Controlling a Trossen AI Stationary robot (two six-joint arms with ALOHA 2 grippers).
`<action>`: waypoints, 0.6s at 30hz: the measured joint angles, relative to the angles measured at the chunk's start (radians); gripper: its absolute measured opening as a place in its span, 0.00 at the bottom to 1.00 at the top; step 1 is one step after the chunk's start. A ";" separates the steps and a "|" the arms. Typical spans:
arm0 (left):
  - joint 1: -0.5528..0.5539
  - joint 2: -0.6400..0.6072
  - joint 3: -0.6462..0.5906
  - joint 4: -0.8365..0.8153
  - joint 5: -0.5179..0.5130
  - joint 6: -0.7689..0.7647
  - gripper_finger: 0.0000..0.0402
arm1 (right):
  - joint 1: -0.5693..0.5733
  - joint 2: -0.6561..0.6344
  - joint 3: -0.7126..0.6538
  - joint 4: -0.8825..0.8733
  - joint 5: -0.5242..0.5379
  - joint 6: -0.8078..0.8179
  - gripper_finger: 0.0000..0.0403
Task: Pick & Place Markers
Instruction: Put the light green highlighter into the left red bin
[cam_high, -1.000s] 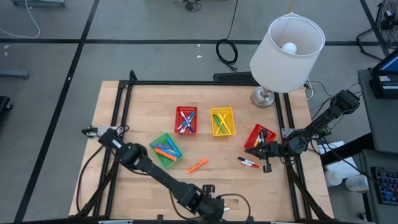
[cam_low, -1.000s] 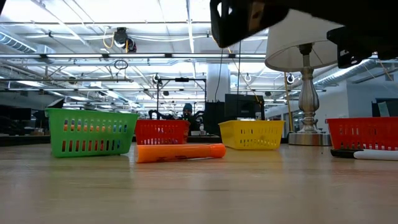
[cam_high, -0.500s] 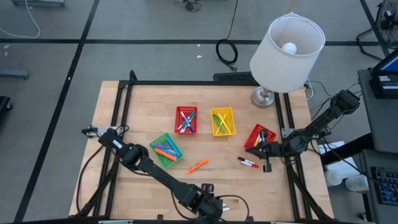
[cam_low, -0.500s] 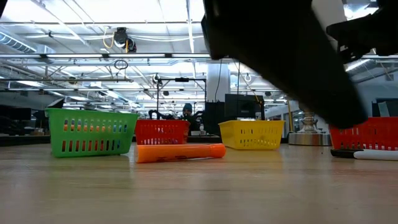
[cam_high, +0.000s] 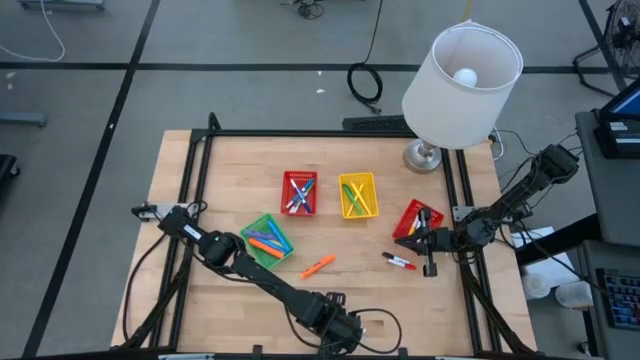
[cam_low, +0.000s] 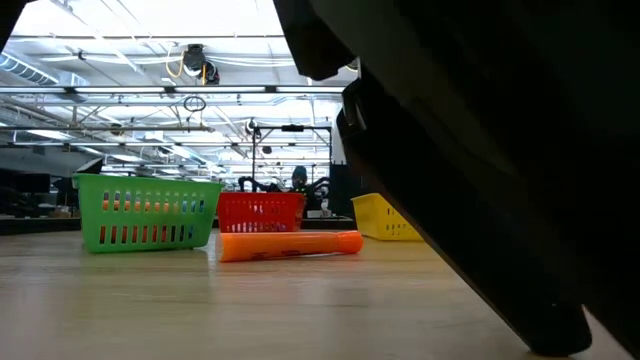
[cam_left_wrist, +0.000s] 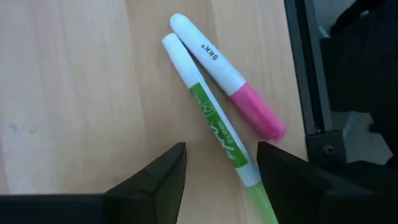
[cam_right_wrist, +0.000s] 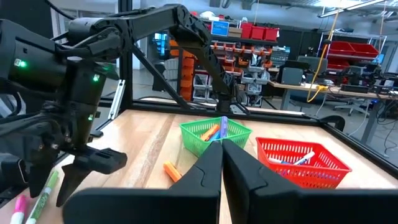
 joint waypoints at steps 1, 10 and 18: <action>0.000 0.001 0.000 -0.005 -0.002 0.000 0.50 | 0.000 0.000 0.000 -0.001 0.000 0.000 0.00; 0.019 0.001 0.003 -0.102 -0.060 -0.062 0.40 | 0.000 0.000 0.000 -0.001 0.000 0.001 0.00; 0.053 0.001 -0.020 -0.123 -0.071 -0.093 0.25 | 0.000 0.000 0.000 -0.001 0.000 0.019 0.00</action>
